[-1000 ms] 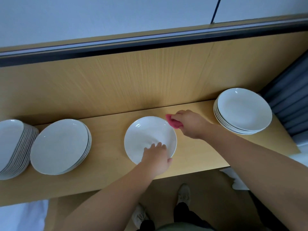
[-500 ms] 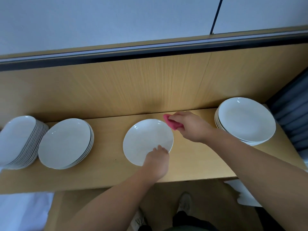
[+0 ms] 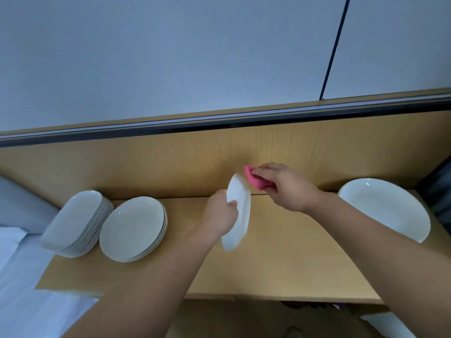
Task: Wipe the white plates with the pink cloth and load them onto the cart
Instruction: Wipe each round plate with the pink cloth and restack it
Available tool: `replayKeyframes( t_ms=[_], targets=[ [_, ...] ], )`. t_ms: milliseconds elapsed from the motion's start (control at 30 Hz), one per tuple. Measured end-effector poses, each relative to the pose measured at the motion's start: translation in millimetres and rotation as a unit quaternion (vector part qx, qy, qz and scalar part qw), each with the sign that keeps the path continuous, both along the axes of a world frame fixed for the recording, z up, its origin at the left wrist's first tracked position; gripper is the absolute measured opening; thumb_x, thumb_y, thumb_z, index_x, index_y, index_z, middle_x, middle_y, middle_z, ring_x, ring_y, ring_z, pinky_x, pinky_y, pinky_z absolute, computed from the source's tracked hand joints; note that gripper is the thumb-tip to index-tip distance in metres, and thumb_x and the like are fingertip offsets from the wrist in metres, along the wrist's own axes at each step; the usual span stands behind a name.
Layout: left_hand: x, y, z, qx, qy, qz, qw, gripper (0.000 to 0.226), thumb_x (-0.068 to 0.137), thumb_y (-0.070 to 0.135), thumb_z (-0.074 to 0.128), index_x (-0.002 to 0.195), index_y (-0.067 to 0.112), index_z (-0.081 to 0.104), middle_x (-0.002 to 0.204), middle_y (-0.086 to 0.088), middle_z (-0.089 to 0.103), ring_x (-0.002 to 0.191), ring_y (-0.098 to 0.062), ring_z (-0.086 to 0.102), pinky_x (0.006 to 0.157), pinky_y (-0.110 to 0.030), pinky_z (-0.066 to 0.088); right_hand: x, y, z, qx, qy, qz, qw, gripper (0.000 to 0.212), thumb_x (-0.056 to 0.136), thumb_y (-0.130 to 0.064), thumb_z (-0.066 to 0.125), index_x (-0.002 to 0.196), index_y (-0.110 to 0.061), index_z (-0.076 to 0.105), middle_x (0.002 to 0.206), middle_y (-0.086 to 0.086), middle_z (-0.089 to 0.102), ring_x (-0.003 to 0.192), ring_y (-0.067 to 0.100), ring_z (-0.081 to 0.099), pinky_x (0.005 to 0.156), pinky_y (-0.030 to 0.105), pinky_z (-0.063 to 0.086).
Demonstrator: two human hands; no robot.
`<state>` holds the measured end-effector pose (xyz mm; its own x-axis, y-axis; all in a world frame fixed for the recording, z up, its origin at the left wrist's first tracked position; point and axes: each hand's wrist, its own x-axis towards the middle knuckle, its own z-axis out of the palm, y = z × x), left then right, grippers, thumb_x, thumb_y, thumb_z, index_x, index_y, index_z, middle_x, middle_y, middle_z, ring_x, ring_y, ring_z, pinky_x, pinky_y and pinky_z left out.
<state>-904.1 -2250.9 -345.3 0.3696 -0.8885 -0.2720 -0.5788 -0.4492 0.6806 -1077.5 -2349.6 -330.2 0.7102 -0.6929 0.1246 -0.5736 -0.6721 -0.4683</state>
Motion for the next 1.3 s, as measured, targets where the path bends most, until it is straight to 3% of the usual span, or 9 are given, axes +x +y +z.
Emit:
replayKeyframes(
  t_ms=[133, 333, 433, 600, 767, 867, 1000, 1100, 1300],
  targets=[
    [10, 7, -3, -0.016, 0.132, 0.059, 0.989, 0.022, 0.092, 0.017, 0.044, 0.099, 0.004, 0.061, 0.081, -0.005, 0.056, 0.071, -0.019, 0.046, 0.065, -0.030, 0.036, 7, 2, -1, 0.007, 0.013, 0.007, 1.000, 0.056, 0.092, -0.009, 0.055, 0.144, -0.025, 0.043, 0.140, -0.004, 0.047, 0.123, 0.021, 0.044, 0.094, 0.027, 0.038],
    [25, 23, -14, 0.007, 0.172, 0.063, 0.983, 0.026, 0.086, 0.021, 0.044, 0.097, 0.008, 0.063, 0.086, -0.011, 0.063, 0.074, -0.021, 0.051, 0.067, -0.032, 0.039, 33, 10, -15, 0.019, 0.037, 0.029, 0.999, 0.054, 0.094, -0.010, 0.052, 0.145, -0.026, 0.043, 0.138, -0.004, 0.048, 0.120, 0.023, 0.045, 0.094, 0.030, 0.041],
    [36, 27, -13, 0.000, 0.156, 0.045, 0.987, 0.024, 0.083, 0.018, 0.042, 0.093, 0.010, 0.062, 0.089, -0.017, 0.063, 0.073, -0.020, 0.051, 0.066, -0.033, 0.039, 53, 13, -24, 0.026, 0.050, 0.050, 0.997, 0.054, 0.094, -0.009, 0.050, 0.144, -0.028, 0.043, 0.138, -0.005, 0.048, 0.121, 0.022, 0.043, 0.094, 0.032, 0.043],
    [58, 28, -11, 0.025, 0.035, -0.020, 0.999, 0.007, 0.085, 0.016, 0.050, 0.087, 0.013, 0.055, 0.074, 0.000, 0.057, 0.063, -0.015, 0.046, 0.055, -0.027, 0.034, 90, 15, -38, 0.024, 0.076, 0.091, 0.993, 0.057, 0.092, -0.007, 0.046, 0.143, -0.031, 0.043, 0.139, -0.007, 0.046, 0.119, 0.023, 0.042, 0.092, 0.038, 0.046],
    [74, 36, -20, 0.045, 0.002, -0.031, 0.999, 0.018, 0.082, 0.015, 0.063, 0.097, 0.015, 0.054, 0.080, 0.000, 0.060, 0.075, -0.019, 0.055, 0.059, -0.027, 0.039, 117, 16, -53, -0.022, 0.119, 0.124, 0.985, 0.061, 0.090, -0.004, 0.047, 0.144, -0.031, 0.041, 0.139, -0.003, 0.044, 0.113, 0.024, 0.043, 0.089, 0.037, 0.045],
    [81, 36, -25, 0.059, -0.011, -0.044, 0.997, 0.023, 0.082, 0.015, 0.063, 0.104, 0.011, 0.058, 0.088, -0.006, 0.065, 0.082, -0.024, 0.060, 0.065, -0.034, 0.046, 131, 18, -63, -0.051, 0.171, 0.147, 0.973, 0.063, 0.091, -0.006, 0.046, 0.147, -0.032, 0.034, 0.146, -0.001, 0.036, 0.128, 0.025, 0.036, 0.091, 0.036, 0.043],
    [92, 36, -32, 0.096, -0.014, -0.041, 0.994, 0.017, 0.083, 0.013, 0.064, 0.098, 0.013, 0.055, 0.083, -0.002, 0.056, 0.079, -0.020, 0.053, 0.056, -0.023, 0.037, 142, 15, -72, -0.042, 0.210, 0.166, 0.962, 0.068, 0.091, -0.006, 0.045, 0.151, -0.032, 0.027, 0.157, 0.001, 0.020, 0.137, 0.027, 0.030, 0.098, 0.036, 0.040],
    [98, 35, -34, 0.100, 0.004, -0.033, 0.994, 0.018, 0.084, 0.014, 0.066, 0.096, 0.016, 0.053, 0.080, 0.003, 0.052, 0.081, -0.019, 0.052, 0.055, -0.020, 0.037, 145, 6, -80, -0.010, 0.197, 0.158, 0.968, 0.068, 0.089, -0.005, 0.046, 0.149, -0.033, 0.033, 0.149, -0.004, 0.030, 0.125, 0.025, 0.041, 0.091, 0.037, 0.047],
    [109, 36, -43, 0.091, 0.046, -0.028, 0.994, 0.036, 0.084, 0.019, 0.070, 0.118, 0.014, 0.058, 0.096, 0.002, 0.060, 0.089, -0.019, 0.056, 0.073, -0.028, 0.047, 145, -13, -104, 0.074, 0.146, 0.112, 0.980, 0.062, 0.089, -0.002, 0.045, 0.143, -0.033, 0.043, 0.131, -0.006, 0.045, 0.115, 0.020, 0.047, 0.088, 0.035, 0.047]
  ],
)
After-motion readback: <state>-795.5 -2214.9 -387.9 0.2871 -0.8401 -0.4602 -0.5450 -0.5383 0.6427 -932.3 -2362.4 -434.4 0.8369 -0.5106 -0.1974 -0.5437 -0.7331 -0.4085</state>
